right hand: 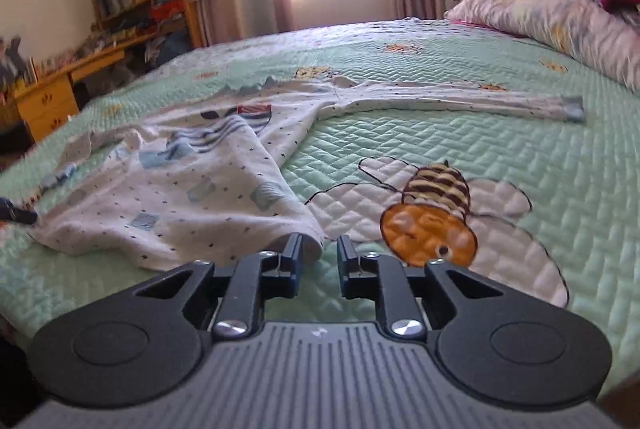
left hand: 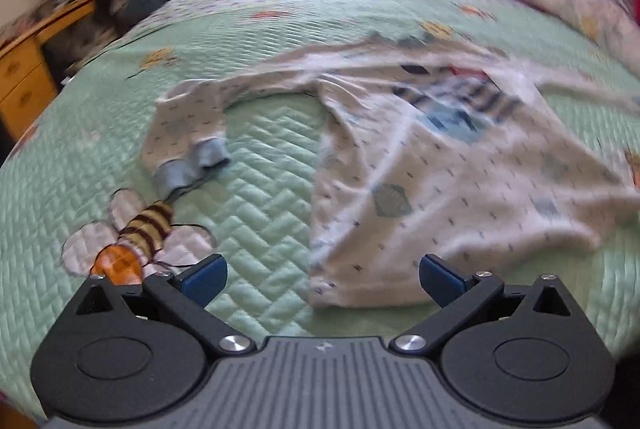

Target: Fold clothes

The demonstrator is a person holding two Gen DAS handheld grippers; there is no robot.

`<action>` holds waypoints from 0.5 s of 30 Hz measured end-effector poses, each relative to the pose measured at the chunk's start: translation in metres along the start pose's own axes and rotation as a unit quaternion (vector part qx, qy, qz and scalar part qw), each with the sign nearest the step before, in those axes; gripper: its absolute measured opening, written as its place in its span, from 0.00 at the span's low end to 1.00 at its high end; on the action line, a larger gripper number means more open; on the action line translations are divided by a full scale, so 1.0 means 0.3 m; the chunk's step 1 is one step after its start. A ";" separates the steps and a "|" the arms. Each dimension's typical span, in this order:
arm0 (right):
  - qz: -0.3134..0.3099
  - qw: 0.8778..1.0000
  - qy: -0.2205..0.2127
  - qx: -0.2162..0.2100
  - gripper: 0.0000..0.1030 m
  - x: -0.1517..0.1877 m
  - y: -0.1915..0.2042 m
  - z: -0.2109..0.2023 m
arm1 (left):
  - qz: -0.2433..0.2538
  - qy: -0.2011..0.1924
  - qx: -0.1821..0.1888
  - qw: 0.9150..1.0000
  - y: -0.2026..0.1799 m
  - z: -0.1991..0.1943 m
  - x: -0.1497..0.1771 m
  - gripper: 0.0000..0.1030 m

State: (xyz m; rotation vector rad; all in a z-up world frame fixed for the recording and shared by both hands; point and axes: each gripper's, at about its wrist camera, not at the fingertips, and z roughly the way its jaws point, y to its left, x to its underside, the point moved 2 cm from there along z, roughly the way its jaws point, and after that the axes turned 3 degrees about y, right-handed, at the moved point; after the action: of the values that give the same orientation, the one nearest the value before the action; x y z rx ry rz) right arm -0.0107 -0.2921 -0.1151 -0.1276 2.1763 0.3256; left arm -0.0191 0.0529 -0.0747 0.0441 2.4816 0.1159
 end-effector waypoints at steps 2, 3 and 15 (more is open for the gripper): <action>0.009 1.000 -0.018 -0.001 0.33 0.006 0.000 -0.035 | 0.036 0.006 0.003 0.999 -0.040 0.012 0.012 0.99; 0.013 1.000 -0.027 -0.001 0.41 0.008 0.003 -0.053 | 0.055 0.009 0.000 0.998 -0.063 0.019 0.020 0.99; 0.017 0.998 -0.033 -0.047 0.62 -0.033 0.083 -0.065 | 0.113 0.031 -0.050 0.992 -0.147 0.097 -0.003 0.96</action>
State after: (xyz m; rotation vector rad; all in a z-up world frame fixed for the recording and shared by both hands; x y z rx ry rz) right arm -0.0252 -0.2741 -0.0917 -0.1313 2.1011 0.4455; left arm -0.0007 0.0110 -0.1011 0.2841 2.5217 0.3429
